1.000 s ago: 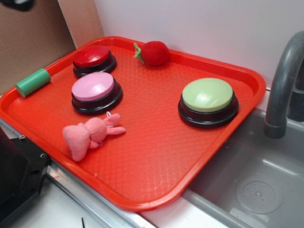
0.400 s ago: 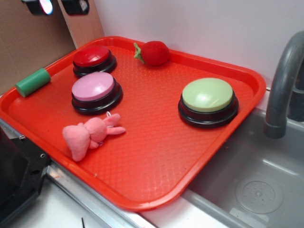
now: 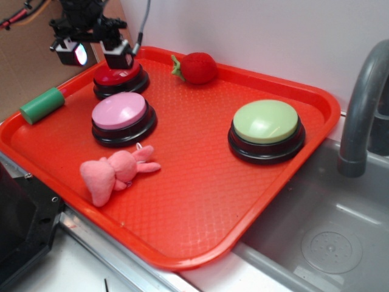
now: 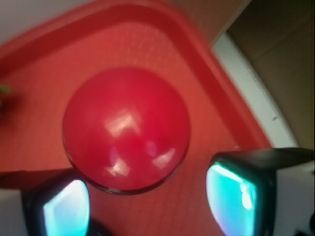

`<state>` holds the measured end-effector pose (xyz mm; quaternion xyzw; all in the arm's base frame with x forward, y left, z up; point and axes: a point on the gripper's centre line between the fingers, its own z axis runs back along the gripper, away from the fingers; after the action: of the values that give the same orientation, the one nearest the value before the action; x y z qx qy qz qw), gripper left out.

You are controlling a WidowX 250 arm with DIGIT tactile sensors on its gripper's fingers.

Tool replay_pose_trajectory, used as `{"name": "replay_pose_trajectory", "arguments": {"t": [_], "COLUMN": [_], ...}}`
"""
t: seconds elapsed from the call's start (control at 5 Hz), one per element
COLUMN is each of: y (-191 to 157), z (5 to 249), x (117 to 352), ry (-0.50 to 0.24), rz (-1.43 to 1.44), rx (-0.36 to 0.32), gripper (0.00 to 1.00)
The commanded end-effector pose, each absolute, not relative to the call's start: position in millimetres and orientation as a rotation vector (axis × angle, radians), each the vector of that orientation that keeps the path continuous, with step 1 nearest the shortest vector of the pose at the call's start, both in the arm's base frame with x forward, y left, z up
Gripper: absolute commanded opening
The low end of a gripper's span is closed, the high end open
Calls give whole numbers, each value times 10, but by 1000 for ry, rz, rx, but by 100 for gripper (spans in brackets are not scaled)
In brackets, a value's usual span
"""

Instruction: Push the red button.

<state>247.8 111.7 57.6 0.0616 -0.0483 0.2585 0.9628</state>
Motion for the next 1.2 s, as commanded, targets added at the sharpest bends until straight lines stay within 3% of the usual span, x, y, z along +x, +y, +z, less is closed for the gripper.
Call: {"name": "replay_pose_trajectory", "arguments": {"t": [0.0,0.2,0.4,1.0], "y": [1251,1285,1305,1254], "z": [631,630,719,1317], "x": [2565,2607,2593,2399], "ry": [-164,-139,-125,-109], "rz": [525,474,469,529], "rx": [111,57,50,114], "gripper": [100,100,100,100]}}
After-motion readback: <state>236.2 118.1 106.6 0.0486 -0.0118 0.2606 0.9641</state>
